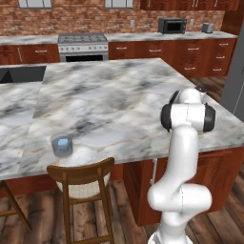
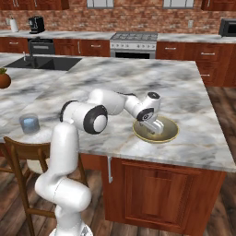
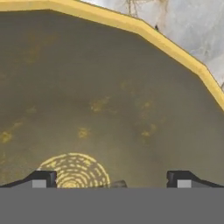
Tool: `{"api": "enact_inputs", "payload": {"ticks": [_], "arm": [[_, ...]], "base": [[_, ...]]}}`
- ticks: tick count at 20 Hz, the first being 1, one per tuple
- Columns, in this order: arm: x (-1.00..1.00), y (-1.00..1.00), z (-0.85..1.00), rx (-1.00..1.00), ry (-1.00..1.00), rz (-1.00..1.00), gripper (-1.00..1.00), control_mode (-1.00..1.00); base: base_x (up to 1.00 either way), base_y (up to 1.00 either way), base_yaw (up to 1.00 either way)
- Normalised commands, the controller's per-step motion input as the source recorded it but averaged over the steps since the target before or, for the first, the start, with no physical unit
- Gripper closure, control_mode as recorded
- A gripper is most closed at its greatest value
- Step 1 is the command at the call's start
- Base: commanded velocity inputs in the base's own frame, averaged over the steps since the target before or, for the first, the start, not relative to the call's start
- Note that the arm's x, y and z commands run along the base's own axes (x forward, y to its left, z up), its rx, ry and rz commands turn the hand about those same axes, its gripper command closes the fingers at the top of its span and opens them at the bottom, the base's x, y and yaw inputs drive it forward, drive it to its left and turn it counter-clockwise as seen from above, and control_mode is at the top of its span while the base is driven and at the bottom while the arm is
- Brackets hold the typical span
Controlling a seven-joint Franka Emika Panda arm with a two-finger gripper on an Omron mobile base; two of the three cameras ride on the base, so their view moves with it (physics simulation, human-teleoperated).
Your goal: There are four ice cubes in the ice bowl. Place two ice cubes in each glass of water.
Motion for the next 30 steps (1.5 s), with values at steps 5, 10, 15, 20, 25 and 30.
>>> {"api": "enact_inputs", "payload": {"ticks": [5,10,15,20,25,30], "arm": [[0.31,-0.01,-0.25,0.00,0.00,0.00,-1.00,-1.00],[0.37,-0.06,-0.11,0.00,0.00,0.00,-1.00,-1.00],[0.23,-0.31,-0.15,0.00,0.00,0.00,-1.00,-1.00],[0.17,-0.14,-0.22,0.00,0.00,-0.01,-1.00,-1.00],[0.10,0.00,-0.31,-0.02,0.00,0.00,-1.00,-1.00],[0.00,0.01,-0.34,-0.01,0.05,-0.03,1.00,-1.00]], "base": [[0.00,0.00,0.00],[0.00,0.00,0.00],[0.00,0.00,0.00],[0.00,0.00,0.00],[0.00,0.00,0.00],[0.00,0.00,0.00]]}}
